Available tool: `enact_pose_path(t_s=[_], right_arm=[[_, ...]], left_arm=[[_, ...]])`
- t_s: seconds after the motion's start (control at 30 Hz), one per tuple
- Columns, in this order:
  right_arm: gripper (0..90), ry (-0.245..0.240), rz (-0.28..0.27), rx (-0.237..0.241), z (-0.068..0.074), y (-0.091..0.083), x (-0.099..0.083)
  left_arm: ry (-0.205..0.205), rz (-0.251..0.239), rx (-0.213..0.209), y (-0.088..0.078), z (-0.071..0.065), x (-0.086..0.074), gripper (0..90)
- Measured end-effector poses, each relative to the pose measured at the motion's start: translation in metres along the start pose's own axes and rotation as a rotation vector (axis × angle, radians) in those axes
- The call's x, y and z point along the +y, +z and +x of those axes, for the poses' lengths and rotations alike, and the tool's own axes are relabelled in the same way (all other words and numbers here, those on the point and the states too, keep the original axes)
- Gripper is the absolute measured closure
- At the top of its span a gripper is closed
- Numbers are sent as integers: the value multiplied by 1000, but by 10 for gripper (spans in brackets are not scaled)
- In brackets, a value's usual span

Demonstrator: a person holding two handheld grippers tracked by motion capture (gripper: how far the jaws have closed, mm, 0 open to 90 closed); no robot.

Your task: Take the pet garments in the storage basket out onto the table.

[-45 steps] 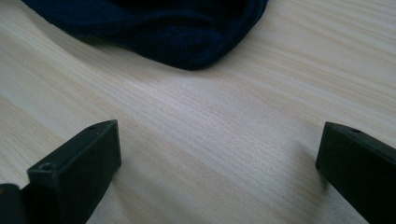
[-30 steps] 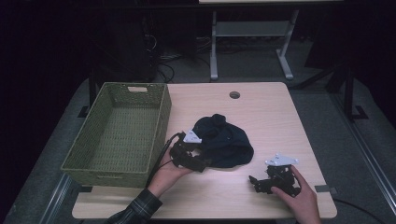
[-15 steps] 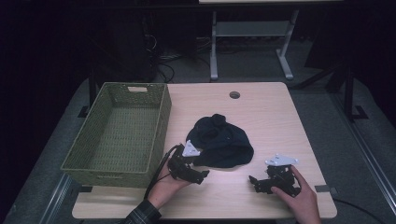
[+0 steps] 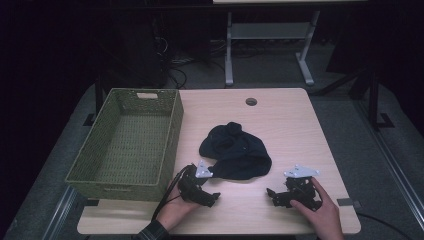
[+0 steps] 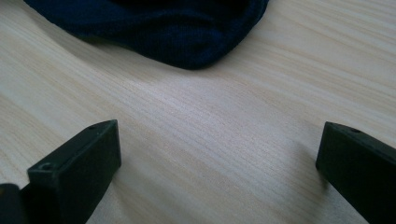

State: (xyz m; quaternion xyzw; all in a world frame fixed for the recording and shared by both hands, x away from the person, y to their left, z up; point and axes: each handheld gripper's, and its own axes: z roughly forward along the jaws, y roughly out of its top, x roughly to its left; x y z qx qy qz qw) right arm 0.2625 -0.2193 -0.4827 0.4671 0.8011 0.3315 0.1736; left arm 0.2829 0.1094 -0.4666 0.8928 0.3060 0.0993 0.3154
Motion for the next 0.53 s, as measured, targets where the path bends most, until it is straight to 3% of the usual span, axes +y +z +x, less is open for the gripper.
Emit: enact_pose_path(t_s=[0.1, 0.17, 0.27, 0.53], right_arm=[[0, 0, 0, 0, 0, 0, 0], [0, 0, 0, 0, 0, 0, 0], [0, 0, 0, 0, 0, 0, 0], [0, -5, -3, -1, 0, 0, 0]], left_arm=[[13, -23, 9, 0, 0, -4, 126], [20, -83, 4, 0, 0, -12, 127], [24, -115, -1, 0, 1, -16, 126], [25, -126, -3, 0, 1, -18, 127]])
